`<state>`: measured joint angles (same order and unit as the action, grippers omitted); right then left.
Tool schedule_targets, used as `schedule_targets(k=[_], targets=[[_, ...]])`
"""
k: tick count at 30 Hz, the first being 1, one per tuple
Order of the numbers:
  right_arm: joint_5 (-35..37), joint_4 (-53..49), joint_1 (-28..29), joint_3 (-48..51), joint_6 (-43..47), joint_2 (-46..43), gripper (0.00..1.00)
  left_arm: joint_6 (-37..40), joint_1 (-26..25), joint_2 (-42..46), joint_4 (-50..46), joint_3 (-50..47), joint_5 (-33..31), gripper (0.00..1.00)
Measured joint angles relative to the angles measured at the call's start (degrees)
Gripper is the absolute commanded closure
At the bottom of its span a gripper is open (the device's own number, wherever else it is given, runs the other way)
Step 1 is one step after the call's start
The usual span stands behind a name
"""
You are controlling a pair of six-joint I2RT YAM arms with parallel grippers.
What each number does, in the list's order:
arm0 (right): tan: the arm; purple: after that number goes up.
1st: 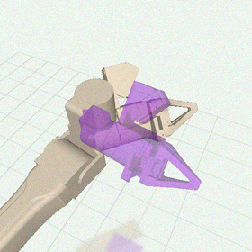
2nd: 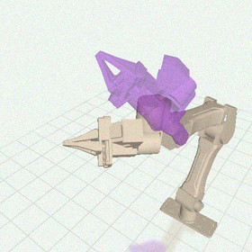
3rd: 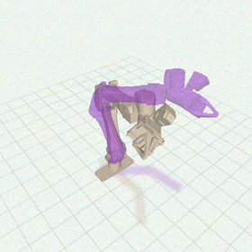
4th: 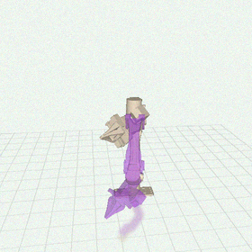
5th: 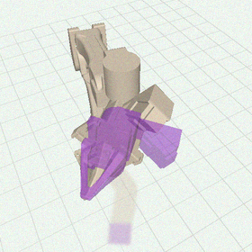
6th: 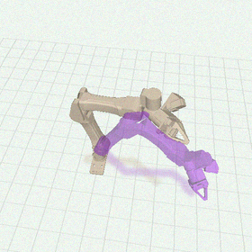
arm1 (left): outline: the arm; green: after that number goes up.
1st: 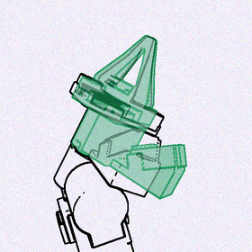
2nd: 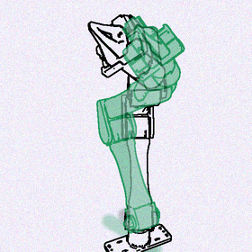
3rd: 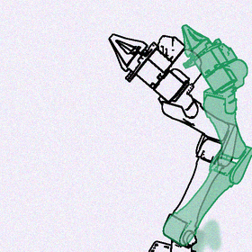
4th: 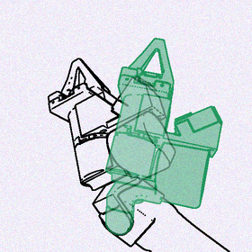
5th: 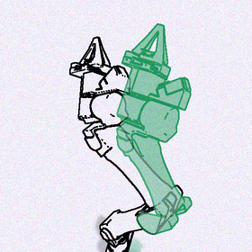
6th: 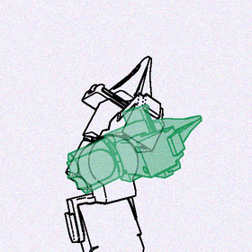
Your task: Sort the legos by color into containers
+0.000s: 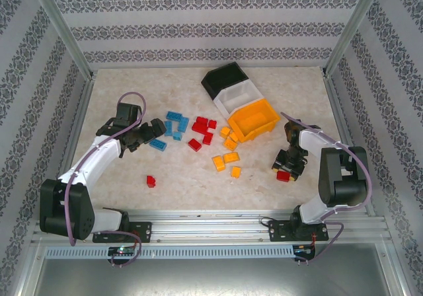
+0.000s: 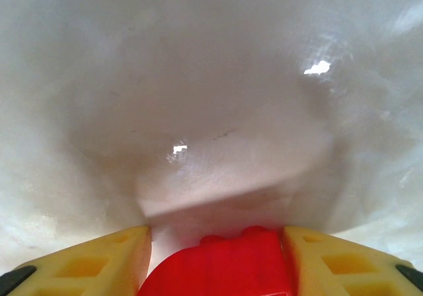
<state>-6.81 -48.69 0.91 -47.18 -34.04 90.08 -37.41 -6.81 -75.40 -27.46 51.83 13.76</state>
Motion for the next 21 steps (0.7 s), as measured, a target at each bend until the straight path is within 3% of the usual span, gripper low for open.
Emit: schedule_targets(k=[8,16,21], targets=[[-2.27,-2.82,0.13,-2.95,0.02,-1.77,0.51,0.0,0.0,0.0,0.0,0.0,0.0,0.0],[-5.33,-6.21,0.39,-18.45,-0.57,-4.13,0.51,-0.07,0.0,0.0,0.0,0.0,0.26,0.0],[-6.93,-6.6,2.14,-29.64,-1.66,-0.92,0.5,-0.17,0.0,0.0,-0.02,-0.63,1.38,0.0]])
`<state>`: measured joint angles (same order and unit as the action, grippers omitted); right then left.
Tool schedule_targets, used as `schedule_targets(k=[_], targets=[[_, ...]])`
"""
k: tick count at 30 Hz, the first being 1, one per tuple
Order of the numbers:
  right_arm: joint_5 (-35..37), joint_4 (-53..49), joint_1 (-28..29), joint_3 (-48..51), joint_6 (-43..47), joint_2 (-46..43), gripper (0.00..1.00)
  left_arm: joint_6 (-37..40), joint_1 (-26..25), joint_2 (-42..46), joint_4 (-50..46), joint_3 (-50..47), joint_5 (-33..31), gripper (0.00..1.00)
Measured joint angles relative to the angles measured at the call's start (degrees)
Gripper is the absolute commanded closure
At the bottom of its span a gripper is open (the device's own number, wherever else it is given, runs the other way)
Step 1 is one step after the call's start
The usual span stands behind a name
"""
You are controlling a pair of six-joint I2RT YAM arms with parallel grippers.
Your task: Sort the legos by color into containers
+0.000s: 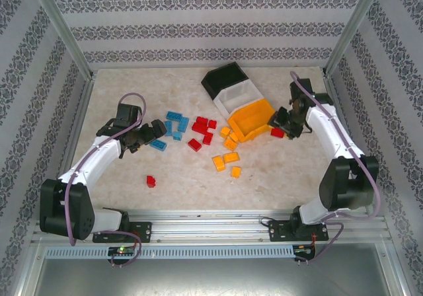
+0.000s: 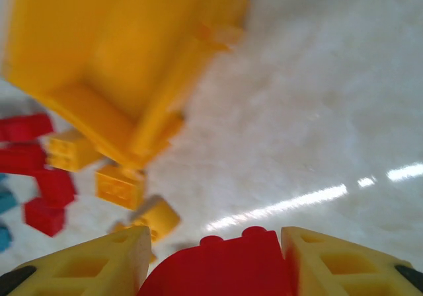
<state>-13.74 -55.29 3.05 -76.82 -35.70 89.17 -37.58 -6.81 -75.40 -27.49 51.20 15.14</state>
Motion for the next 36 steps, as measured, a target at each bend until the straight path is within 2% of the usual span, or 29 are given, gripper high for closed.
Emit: schedule_targets(k=[8,16,22,32,36], targets=[[-0.7,1.05,2.84,-13.88,-0.37,15.8,0.5,0.07,0.0,0.0,-1.84,-0.15,1.4,0.0],[-0.68,1.05,4.26,-20.09,-0.2,25.97,0.49,0.9,0.0,0.0,-8.59,-0.15,1.27,0.0],[-0.7,1.03,5.11,-22.38,0.11,28.89,0.39,0.92,-0.02,-1.01,-12.74,-0.11,0.9,0.0],[-0.7,1.09,5.38,-22.8,0.35,29.18,0.33,0.46,-0.61,-4.37,-21.05,0.42,-1.01,0.1],[-0.7,1.07,5.46,-22.8,0.9,29.07,0.33,-0.2,-2.95,-4.87,-23.54,0.42,-2.08,0.11]])
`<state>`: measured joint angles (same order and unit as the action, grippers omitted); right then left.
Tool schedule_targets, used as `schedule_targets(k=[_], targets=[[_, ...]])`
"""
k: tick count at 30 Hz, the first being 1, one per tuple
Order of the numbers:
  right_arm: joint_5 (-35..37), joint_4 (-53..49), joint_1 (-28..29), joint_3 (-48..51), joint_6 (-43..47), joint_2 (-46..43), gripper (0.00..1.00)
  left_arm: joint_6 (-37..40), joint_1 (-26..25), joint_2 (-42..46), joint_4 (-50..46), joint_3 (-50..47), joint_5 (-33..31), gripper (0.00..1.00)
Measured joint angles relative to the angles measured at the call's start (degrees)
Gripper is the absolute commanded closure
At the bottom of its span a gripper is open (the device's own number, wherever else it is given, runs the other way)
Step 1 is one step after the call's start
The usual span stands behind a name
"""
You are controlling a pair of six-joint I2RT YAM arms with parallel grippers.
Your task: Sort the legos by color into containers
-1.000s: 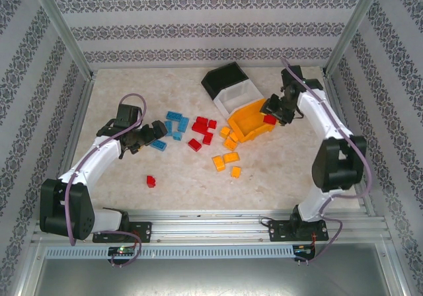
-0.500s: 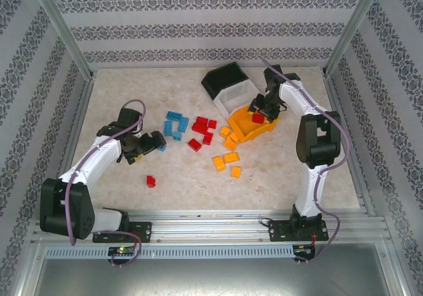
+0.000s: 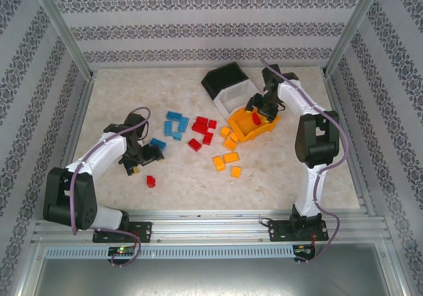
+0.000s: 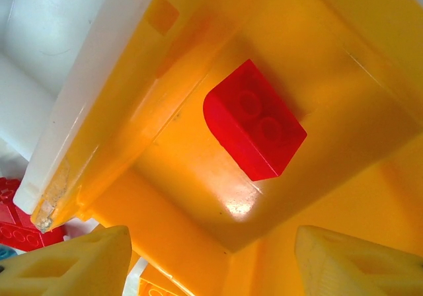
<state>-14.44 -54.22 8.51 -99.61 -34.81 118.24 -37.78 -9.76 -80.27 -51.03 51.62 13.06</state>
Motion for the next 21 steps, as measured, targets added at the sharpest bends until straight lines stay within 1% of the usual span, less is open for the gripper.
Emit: schedule_targets(k=[6,10,14,21], targets=[[0.22,-0.2,0.0,0.52,0.5,-2.51,0.31,-0.72,-4.48,-0.96,-2.67,-0.15,-0.68,0.18],[0.2,-0.26,0.0,1.46,0.5,-6.58,0.31,-1.55,-5.4,-1.62,-2.93,-1.05,-1.11,0.26],[0.17,-0.28,0.0,1.86,0.48,-9.81,0.31,-1.77,-6.05,-2.78,-3.26,-1.97,-1.25,0.29],[-0.04,-0.44,0.0,1.88,0.52,-10.64,0.31,-2.01,-6.78,-3.87,-3.23,-4.02,-1.31,0.35]])
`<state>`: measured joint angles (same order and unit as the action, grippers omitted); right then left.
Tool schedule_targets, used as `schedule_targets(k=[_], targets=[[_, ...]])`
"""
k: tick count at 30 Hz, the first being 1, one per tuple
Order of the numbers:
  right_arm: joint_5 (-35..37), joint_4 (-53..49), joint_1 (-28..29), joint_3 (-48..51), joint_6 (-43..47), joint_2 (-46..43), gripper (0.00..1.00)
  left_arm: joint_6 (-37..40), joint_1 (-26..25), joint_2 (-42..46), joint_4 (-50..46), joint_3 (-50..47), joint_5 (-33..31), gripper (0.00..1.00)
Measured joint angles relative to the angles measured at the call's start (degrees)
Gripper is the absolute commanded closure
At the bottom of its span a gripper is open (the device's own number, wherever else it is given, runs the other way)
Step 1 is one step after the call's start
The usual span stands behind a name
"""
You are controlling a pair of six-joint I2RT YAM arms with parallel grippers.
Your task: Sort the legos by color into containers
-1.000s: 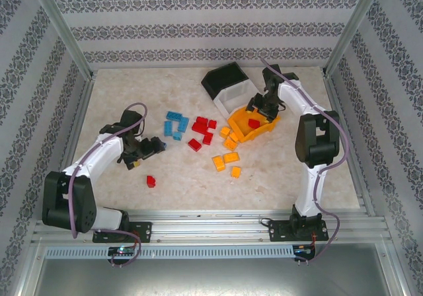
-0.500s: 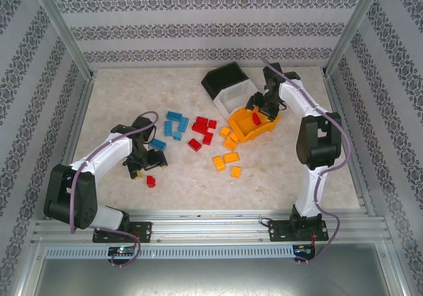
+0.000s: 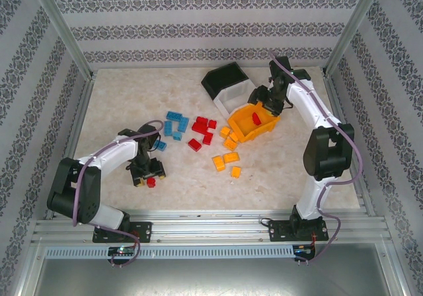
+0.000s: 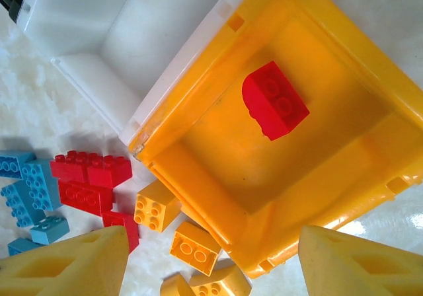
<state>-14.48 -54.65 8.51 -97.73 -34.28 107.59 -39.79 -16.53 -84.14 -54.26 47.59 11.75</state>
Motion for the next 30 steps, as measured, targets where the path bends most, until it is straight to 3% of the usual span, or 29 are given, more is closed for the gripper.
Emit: schedule_targets(k=[11,19,26,30], targets=[[-0.46,0.24,0.0,1.4,-0.02,-0.09,0.31,0.07,-0.02,-0.59,0.04,-1.42,-0.02,0.57],[-0.66,0.7,0.0,2.73,-0.07,-1.01,0.31,0.46,-0.02,-0.9,0.0,-1.18,0.04,0.79],[-0.66,0.72,-0.02,4.04,-0.07,-2.89,0.31,1.01,-0.02,-0.9,-0.02,1.27,0.37,0.79],[-0.66,0.68,-0.42,6.88,-0.04,-5.6,0.31,2.03,-0.02,-1.49,-0.2,8.28,3.21,0.79]])
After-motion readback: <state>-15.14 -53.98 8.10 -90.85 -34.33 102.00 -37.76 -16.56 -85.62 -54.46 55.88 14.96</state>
